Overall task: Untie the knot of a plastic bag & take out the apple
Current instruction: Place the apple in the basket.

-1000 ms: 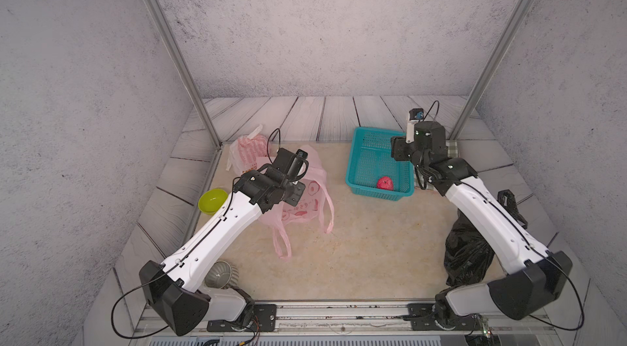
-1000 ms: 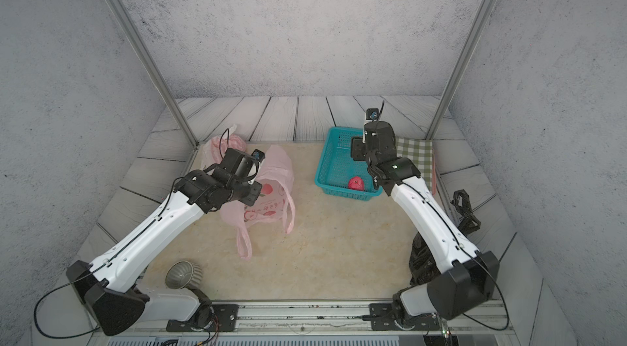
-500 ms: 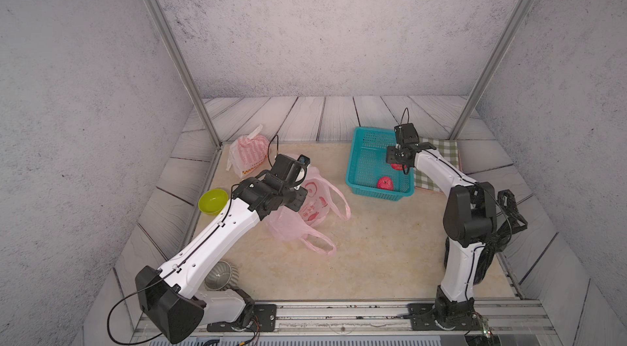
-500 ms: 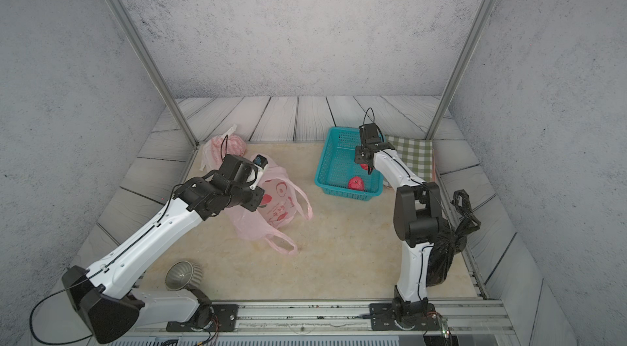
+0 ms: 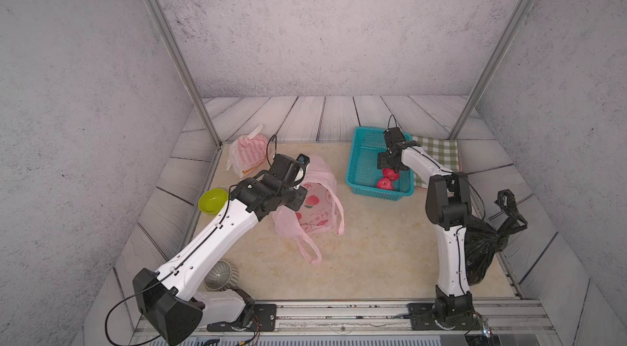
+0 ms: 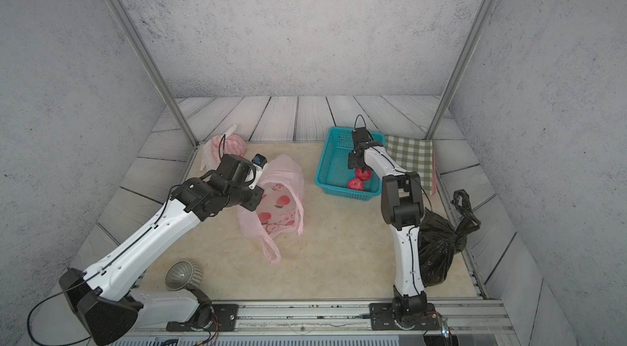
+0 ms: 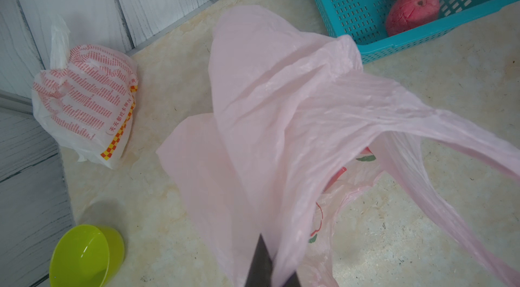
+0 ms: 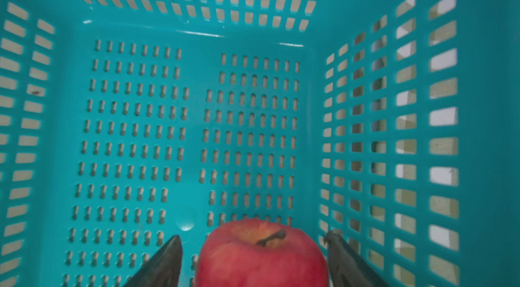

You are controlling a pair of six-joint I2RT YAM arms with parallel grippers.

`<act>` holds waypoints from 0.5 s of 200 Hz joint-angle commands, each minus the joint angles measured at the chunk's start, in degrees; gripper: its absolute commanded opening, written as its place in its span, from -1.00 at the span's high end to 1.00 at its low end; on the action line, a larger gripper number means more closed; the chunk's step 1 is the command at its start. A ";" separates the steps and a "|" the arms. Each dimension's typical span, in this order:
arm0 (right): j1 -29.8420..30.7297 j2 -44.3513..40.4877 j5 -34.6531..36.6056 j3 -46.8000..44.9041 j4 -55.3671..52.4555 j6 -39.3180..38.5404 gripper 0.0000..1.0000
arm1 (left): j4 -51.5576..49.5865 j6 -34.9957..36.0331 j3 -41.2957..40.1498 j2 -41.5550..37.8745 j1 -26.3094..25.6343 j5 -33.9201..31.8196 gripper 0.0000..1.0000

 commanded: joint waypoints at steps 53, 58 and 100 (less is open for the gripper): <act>0.11 -4.93 1.38 -2.65 0.27 -1.97 -0.84 | -0.14 0.52 -0.80 0.77 0.23 -1.17 1.00; 0.12 -5.83 1.48 -3.00 0.38 -2.06 -0.84 | -0.17 0.46 -0.79 0.86 0.20 -1.19 1.00; 1.75 -17.49 2.10 -10.58 3.38 -1.96 -0.84 | -0.03 0.71 -0.75 1.94 0.13 -0.81 1.00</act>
